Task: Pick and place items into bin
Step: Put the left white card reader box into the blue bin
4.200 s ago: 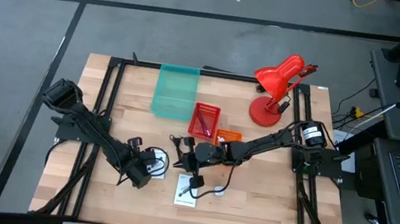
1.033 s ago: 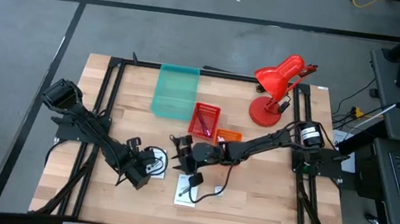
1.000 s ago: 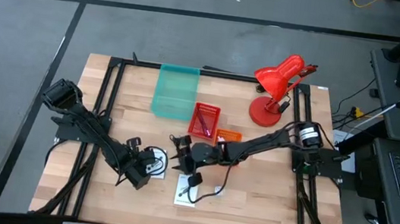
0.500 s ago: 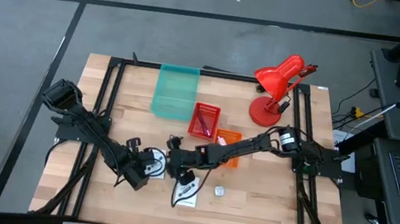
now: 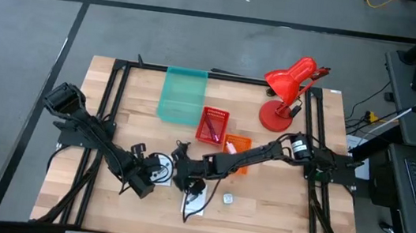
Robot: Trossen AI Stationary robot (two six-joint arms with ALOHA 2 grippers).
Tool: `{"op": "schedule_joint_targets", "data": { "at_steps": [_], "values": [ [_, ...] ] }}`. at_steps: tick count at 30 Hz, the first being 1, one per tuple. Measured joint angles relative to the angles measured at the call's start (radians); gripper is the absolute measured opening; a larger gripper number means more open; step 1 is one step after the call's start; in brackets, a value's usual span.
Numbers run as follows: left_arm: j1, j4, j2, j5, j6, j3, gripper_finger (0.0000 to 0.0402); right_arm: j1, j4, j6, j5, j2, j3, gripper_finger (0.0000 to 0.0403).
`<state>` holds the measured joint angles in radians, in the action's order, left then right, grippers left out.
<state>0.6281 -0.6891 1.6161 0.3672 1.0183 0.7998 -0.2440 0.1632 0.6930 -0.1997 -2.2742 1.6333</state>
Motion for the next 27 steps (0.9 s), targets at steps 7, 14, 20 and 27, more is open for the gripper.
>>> {"op": "schedule_joint_targets", "data": {
  "at_steps": [7,14,20,27],
  "values": [
    [0.0,0.0,0.0,0.0,0.0,0.0,0.0002,0.001,-0.001,-0.002,-0.001,0.0,0.0,0.0144],
    [0.0,0.0,0.0,0.001,0.006,0.0,0.0002,0.0,-0.001,-0.007,-0.001,0.0,0.0,0.0141],
    [0.007,0.017,-0.003,0.015,0.029,-0.016,0.0002,0.0,0.007,-0.01,-0.001,0.0,0.003,0.0133],
    [0.007,0.017,-0.003,0.014,0.037,-0.017,0.0002,0.0,0.052,-0.011,-0.001,-0.013,0.053,0.0132]
  ]
}}
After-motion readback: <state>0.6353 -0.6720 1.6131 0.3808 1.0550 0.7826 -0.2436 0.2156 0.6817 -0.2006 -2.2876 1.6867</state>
